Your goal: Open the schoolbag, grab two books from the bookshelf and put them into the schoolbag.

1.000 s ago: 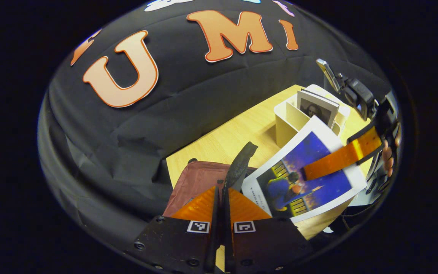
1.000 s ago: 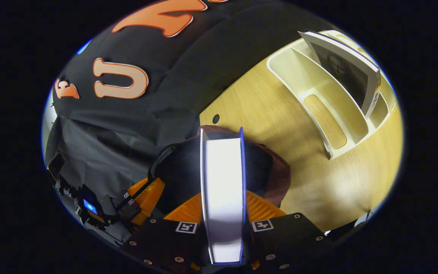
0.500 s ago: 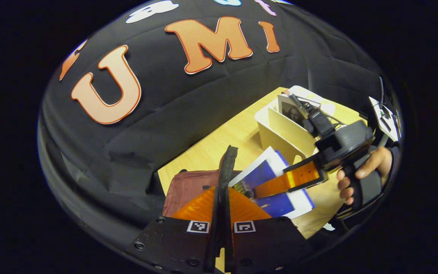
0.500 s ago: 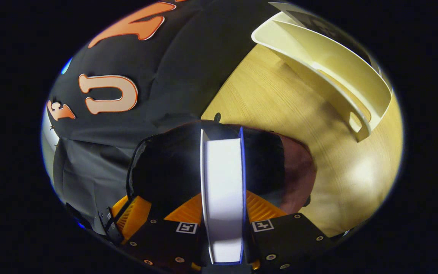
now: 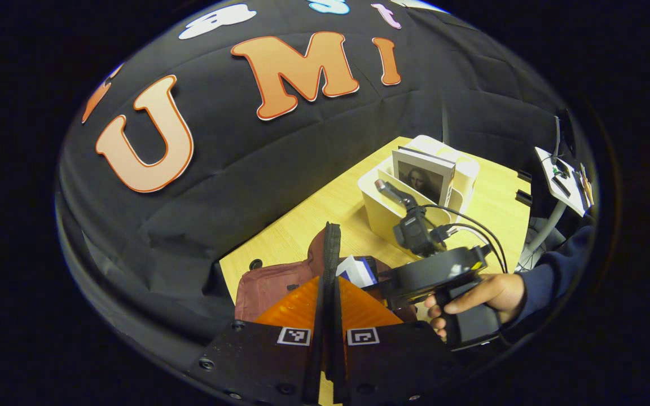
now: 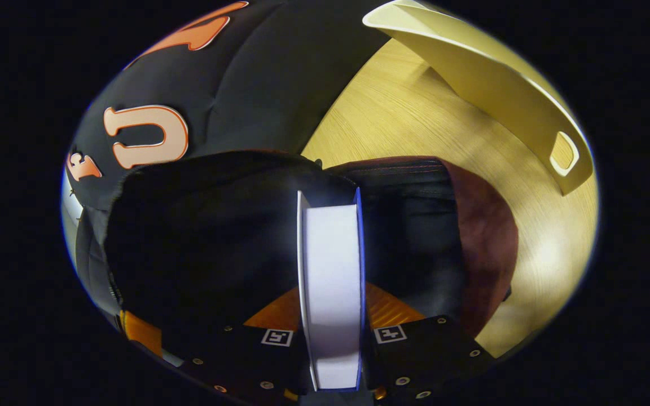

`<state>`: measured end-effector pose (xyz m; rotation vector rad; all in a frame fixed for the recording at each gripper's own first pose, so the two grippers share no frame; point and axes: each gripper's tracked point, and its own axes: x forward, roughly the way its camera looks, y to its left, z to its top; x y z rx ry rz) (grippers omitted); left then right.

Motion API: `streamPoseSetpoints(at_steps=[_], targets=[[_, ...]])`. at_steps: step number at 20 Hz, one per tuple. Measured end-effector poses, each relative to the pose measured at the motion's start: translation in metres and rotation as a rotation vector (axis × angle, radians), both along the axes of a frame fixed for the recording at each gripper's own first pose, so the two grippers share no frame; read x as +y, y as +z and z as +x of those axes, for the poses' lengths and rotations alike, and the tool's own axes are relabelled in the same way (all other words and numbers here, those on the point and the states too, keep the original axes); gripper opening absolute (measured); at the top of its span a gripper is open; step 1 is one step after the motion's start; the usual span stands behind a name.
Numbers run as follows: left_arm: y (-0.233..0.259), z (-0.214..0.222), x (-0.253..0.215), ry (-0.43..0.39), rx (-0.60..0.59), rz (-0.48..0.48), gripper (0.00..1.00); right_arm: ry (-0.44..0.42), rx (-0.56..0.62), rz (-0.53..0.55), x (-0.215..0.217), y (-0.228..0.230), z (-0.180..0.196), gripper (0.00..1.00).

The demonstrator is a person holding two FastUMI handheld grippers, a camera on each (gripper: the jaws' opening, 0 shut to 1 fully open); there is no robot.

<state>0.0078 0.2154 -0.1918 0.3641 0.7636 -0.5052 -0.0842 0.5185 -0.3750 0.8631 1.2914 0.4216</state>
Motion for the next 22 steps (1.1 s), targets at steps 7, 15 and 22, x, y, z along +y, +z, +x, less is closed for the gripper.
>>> streamPoseSetpoints(at_steps=[7, 15, 22], targets=[[-0.006, 0.003, 0.001, 0.053, 0.014, 0.005, 0.10, 0.019, 0.036, -0.073, 0.014, -0.041, 0.001, 0.42], [-0.019, 0.011, 0.016, 0.129, 0.032, 0.024, 0.09, 0.074, 0.020, -0.207, -0.031, -0.040, -0.010, 0.97], [-0.030, 0.012, 0.013, 0.135, 0.036, 0.057, 0.09, 0.127, -0.067, -0.317, -0.083, -0.023, -0.011, 0.97]])
